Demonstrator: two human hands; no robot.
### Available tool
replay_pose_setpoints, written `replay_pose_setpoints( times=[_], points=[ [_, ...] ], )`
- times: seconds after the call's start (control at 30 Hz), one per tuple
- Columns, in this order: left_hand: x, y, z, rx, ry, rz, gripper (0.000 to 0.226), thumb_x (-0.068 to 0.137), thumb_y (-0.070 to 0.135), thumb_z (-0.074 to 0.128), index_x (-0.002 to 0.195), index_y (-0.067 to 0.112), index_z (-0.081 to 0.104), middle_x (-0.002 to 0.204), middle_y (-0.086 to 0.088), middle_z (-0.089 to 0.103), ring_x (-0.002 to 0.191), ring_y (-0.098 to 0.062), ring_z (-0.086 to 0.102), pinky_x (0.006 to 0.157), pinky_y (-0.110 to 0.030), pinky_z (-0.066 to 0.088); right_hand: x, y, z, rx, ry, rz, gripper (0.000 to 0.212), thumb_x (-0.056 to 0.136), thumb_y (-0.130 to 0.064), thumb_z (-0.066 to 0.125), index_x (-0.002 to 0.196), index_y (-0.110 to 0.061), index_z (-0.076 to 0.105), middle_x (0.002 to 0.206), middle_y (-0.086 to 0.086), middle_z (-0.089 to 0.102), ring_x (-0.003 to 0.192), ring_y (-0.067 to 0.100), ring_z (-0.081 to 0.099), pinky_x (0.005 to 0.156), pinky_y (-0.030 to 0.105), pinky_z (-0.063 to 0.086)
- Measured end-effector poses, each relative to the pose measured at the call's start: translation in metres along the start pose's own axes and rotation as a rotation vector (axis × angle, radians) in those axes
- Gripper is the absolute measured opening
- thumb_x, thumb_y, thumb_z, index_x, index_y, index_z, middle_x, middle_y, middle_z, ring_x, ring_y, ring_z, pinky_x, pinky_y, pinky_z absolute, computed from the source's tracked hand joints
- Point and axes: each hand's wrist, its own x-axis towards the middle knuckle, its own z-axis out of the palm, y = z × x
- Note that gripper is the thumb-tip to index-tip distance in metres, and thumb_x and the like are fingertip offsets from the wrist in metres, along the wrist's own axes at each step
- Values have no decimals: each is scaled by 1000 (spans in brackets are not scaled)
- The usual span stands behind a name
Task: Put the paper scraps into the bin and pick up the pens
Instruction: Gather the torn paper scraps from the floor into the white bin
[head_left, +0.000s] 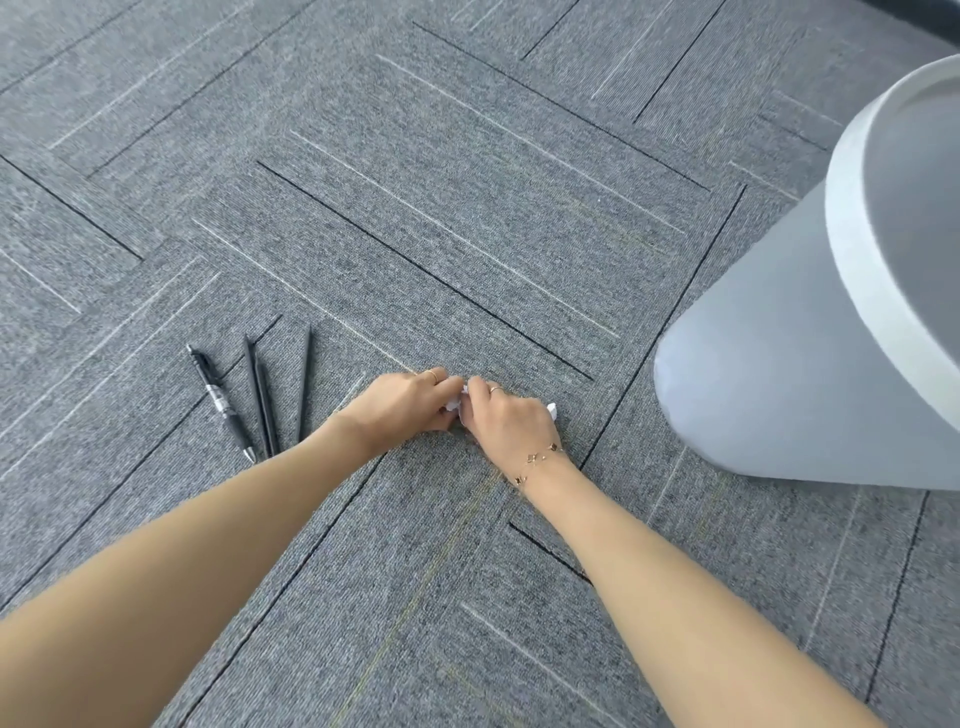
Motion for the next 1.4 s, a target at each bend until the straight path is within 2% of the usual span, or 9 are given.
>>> replay_pose_setpoints(
  times=[0.13,0.23,0.3,0.4,0.5,0.67,1.0,1.13,1.4],
  points=[
    [-3,11,-3,-76,-77,-117,23,86,27,62,99,9,57,89,-5,60,71,-23,64,68,-39,56,1,-5,-14,4,-110,40,26,73,-32,74,71,-12,57,44,-1,60,32,16,59,31,17,34],
    [-8,15,-9,-173,-80,-129,22,84,28,62,99,11,58,90,-1,61,75,-18,64,74,-34,56,3,-9,-24,124,-249,43,27,95,-29,43,98,-3,50,81,12,70,71,31,70,49,32,41],
    [-13,18,-21,-221,-94,-145,19,84,23,62,95,9,58,90,-1,62,76,-16,63,76,-29,55,3,-9,-31,174,-233,36,31,98,-31,34,104,-3,45,90,14,69,80,33,69,54,35,41],
    [-19,24,-43,-199,-94,-163,15,87,20,59,89,6,55,85,-2,59,69,-15,57,66,-21,49,3,-8,-49,194,-228,-16,31,99,-30,34,105,-1,45,83,12,67,72,29,68,52,32,45],
    [-26,23,-64,-167,-80,-185,10,90,15,54,83,9,51,81,-3,56,62,-11,50,65,-22,52,7,1,-66,180,-259,-18,34,101,-30,26,104,-2,46,57,-3,45,49,19,50,38,22,33],
    [-29,19,-109,-108,-34,-182,18,92,17,51,76,18,41,72,7,46,55,0,41,53,-12,39,16,11,-116,200,-239,7,37,101,-30,21,98,-3,47,54,-6,36,40,7,34,36,18,27],
    [15,72,-240,-50,115,-112,33,86,12,58,62,17,36,60,6,42,48,-8,35,48,-18,32,32,33,-244,291,-111,192,34,100,-27,24,98,-2,47,75,9,50,65,25,49,54,31,36],
    [46,112,-281,0,108,-37,30,85,12,58,63,16,38,63,5,44,51,-11,38,49,-22,36,21,66,-292,328,-55,264,26,100,-28,25,86,-11,39,76,12,53,65,27,48,58,32,33],
    [131,207,-296,26,99,71,23,85,14,58,68,11,44,68,-4,53,59,-21,48,57,-32,41,-22,164,-329,379,77,505,23,98,-24,33,83,-9,43,91,27,63,82,37,58,62,31,31]
  ],
)
